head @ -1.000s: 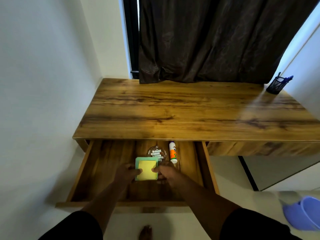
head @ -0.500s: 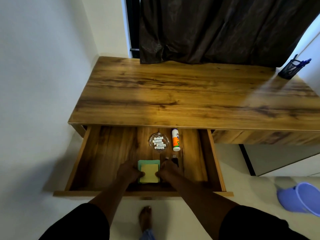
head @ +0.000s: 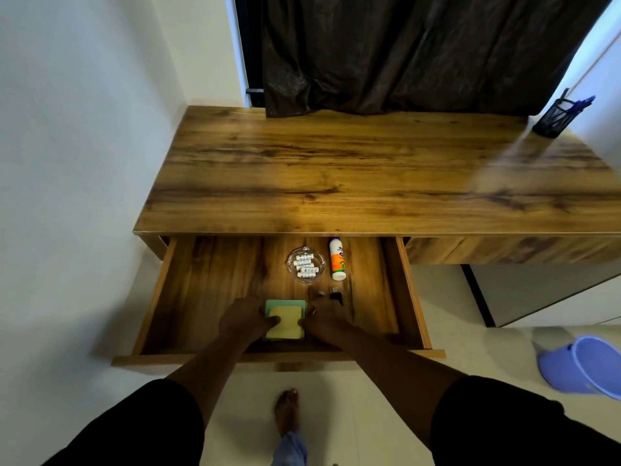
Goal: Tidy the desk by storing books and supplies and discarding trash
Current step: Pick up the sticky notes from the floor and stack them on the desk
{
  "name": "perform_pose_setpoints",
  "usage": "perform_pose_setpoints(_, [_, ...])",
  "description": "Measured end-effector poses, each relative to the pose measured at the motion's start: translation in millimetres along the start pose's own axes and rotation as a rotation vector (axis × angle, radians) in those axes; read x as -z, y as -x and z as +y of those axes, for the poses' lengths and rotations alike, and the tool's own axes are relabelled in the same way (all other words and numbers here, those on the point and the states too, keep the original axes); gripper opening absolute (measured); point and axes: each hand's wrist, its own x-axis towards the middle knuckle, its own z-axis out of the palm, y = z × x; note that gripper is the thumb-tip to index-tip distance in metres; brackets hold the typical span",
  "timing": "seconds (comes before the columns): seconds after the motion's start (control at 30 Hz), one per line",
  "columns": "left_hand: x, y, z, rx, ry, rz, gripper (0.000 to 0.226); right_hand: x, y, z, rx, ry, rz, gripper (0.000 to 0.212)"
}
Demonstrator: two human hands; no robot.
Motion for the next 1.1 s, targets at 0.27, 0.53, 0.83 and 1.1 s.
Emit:
perform_pose_setpoints(0.27, [8,45,-15,-0.336,0.141,-0.144,0.119,24,56,12,0.286,0.219,-0.125,0.071])
perform_pose_setpoints(0.53, [7,57,-15,-0.453,-0.26,0.002,0.14,34,78,23,0.423,0.494,0.018,0.092])
perform_pose_setpoints(0.83, [15,42,-10,-0.494,-0.433,0.03,0.159,53,75,20,0.479,0.636,0.173,0.122])
perform_pose_setpoints(1.1, [32,9,1,-0.507,-0.443,0.045,0.166,68,50,12,0.46,0.667,0.206,0.128])
